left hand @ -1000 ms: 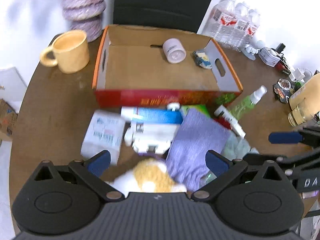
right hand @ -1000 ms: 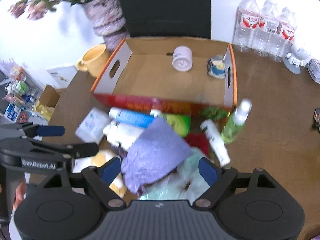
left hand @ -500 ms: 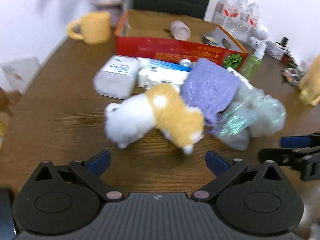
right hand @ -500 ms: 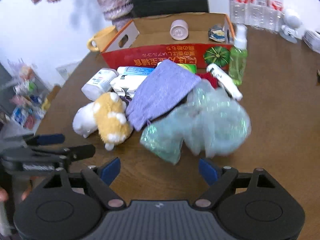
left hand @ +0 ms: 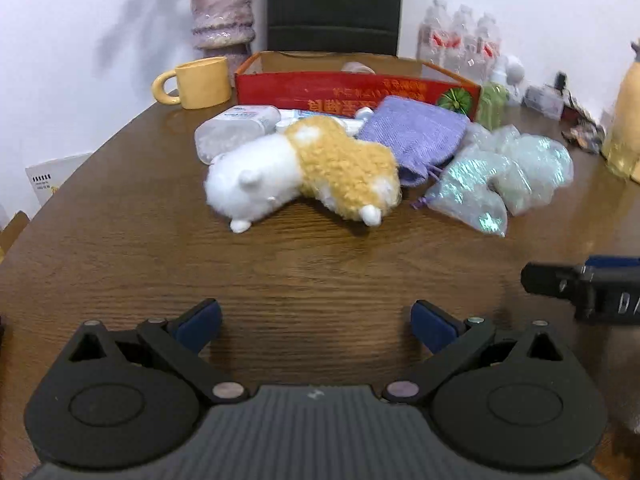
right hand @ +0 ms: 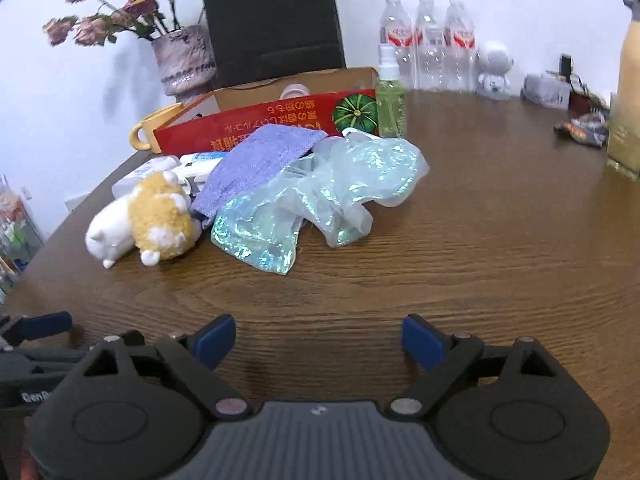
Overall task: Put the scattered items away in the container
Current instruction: 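Withdraw both tools from the box back over the remaining items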
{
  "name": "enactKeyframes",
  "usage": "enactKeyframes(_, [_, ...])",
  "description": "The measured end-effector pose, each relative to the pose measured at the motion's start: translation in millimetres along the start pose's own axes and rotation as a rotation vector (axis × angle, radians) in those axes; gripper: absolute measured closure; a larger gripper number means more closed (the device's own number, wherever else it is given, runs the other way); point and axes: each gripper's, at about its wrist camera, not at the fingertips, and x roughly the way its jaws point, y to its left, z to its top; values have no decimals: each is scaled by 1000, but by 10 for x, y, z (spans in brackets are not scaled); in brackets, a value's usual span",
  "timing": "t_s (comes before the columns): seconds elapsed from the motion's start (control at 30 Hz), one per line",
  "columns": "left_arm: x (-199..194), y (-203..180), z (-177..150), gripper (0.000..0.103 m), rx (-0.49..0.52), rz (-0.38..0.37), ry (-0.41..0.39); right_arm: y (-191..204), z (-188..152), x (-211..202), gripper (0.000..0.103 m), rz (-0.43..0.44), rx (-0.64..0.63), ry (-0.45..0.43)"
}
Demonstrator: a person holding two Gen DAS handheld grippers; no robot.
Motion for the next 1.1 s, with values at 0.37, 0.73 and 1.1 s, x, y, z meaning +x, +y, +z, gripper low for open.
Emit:
enactKeyframes(0.37, [73,9,18,0,12,0,-16,188,-6,169,0,-53,-114,-32])
enactKeyframes(0.73, [74,6,16,0,11,1,-15,199,-15,187,0,-62,-112,-32])
enactKeyframes(1.1, [75,4,15,0,12,1,-15,193,-17,185,0,-61,-111,-32])
